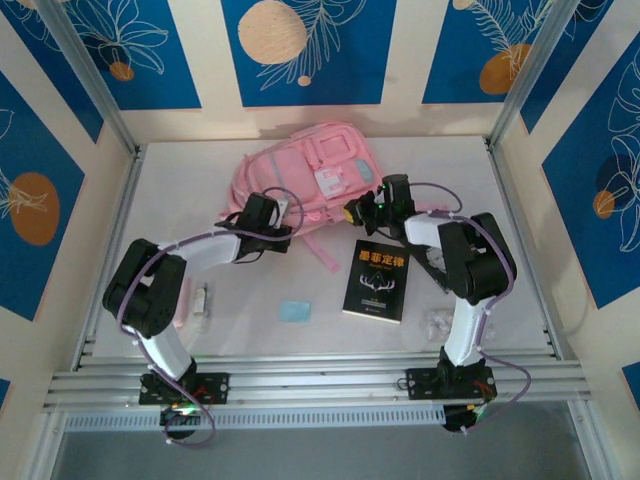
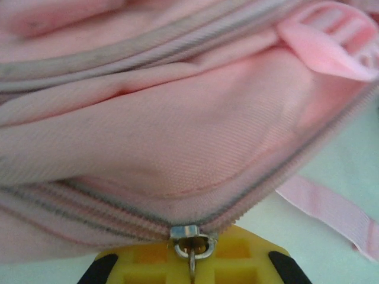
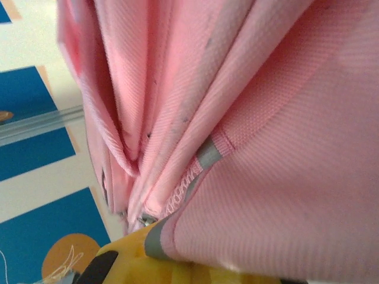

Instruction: Pack the student bag

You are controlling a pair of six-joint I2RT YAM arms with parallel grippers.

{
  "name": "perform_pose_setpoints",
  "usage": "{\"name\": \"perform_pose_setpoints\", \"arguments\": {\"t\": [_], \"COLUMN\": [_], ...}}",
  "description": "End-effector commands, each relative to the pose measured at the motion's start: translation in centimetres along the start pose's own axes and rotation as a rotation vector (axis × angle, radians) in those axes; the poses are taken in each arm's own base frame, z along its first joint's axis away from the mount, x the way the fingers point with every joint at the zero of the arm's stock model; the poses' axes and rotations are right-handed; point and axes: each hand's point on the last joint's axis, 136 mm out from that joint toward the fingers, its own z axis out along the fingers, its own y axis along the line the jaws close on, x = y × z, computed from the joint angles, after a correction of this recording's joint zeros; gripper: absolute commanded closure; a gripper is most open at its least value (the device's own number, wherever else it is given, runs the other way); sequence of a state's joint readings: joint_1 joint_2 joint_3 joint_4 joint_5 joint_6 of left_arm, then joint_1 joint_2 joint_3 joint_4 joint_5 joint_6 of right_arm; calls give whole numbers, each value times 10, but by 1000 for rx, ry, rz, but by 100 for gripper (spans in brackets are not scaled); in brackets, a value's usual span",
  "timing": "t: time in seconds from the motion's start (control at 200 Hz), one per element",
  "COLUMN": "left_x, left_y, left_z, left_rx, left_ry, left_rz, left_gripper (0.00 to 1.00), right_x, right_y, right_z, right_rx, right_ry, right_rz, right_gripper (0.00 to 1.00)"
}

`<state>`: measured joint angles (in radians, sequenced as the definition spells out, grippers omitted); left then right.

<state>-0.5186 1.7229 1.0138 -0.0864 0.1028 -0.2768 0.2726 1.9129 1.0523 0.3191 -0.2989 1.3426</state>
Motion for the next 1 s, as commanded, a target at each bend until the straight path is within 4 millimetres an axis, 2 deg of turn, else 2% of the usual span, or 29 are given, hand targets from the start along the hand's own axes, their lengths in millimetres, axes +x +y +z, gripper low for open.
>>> {"name": "perform_pose_setpoints", "arguments": {"t": [0.0, 0.09, 0.125, 0.2, 0.24, 0.365, 0.475, 0.6, 0.74, 0.87, 0.935, 0.995], "left_x": [15, 16, 13, 6, 1, -18, -29, -31, -21, -14, -12, -12], "left_y": [-39, -58, -65, -75, -78, -86, -91, -93, -91, -90, -90, -89], "left_z": [-18, -20, -20, -19, -18, -15, -13, -12, -15, -19, -21, -22], "left_rx": [87, 149, 173, 214, 223, 235, 245, 246, 236, 231, 231, 228], "left_ry": [85, 79, 70, 50, 39, 15, 11, 26, 51, 55, 51, 43], "left_rz": [44, -4, -32, -74, -90, -97, -86, -79, -78, -85, -92, -98], "left_gripper": [100, 100, 100, 100, 100, 100, 100, 100, 100, 100, 100, 100], "right_x": [-59, -60, -58, -49, -43, -16, 12, 43, 64, 77, 79, 78], "right_y": [10, 14, 15, 14, 11, 5, -6, -13, -3, 13, 13, 8], "right_z": [-5, -2, -1, -5, -9, -31, -47, -49, -31, -1, 14, 22], "right_rx": [32, 43, 41, 42, 45, 47, 70, 66, 15, -29, -26, -25], "right_ry": [-182, -164, -152, -129, -114, -60, -17, 45, 103, 164, 179, 176], "right_rz": [-69, -67, -67, -64, -62, -64, -63, -52, -63, -88, -82, -64], "right_gripper": [100, 98, 90, 61, 50, 31, 30, 30, 31, 33, 42, 61]}}
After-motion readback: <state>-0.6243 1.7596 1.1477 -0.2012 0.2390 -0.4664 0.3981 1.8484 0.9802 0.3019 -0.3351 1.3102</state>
